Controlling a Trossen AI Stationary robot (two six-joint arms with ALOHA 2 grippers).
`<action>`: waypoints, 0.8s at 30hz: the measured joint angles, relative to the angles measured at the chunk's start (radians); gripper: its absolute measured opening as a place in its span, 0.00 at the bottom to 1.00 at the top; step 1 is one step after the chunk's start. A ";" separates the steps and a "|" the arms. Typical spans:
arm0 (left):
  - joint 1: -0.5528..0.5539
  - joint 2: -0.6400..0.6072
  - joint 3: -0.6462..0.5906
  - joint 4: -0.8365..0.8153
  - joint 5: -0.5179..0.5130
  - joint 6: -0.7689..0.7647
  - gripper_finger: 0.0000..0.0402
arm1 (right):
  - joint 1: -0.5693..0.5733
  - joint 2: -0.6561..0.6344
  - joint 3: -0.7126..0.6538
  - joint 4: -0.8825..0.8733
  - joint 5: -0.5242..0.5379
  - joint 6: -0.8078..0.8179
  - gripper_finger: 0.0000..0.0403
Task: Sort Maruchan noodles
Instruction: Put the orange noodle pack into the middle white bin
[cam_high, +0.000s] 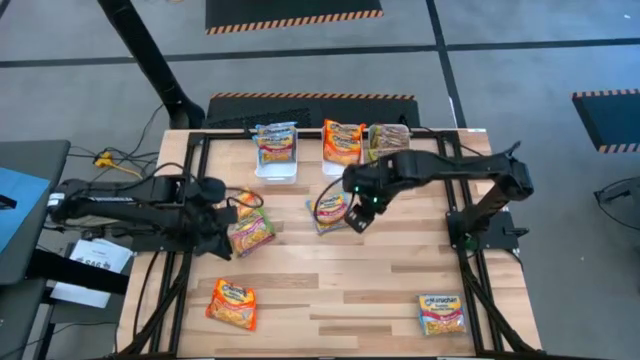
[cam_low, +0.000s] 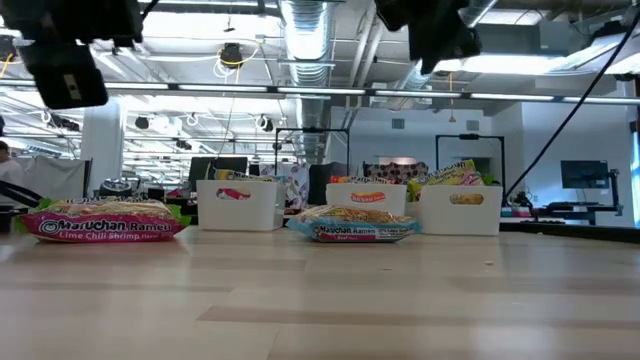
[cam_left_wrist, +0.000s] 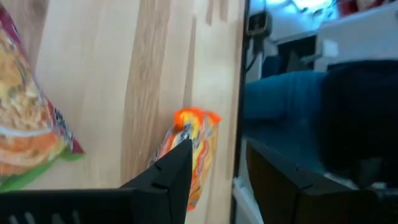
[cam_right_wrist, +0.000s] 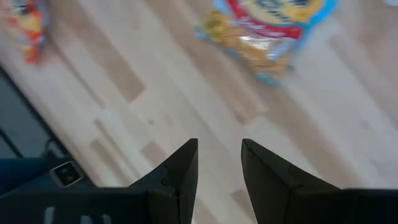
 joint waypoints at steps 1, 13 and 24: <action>-0.021 0.000 0.000 -0.006 -0.013 0.002 0.34 | 0.019 0.000 0.000 0.020 0.000 0.012 0.37; -0.272 0.105 -0.001 0.035 -0.123 -0.027 0.34 | 0.137 0.001 0.000 0.210 0.002 0.104 0.37; -0.365 0.342 -0.001 0.148 -0.214 0.041 0.34 | 0.153 0.001 0.000 0.214 0.004 0.137 0.37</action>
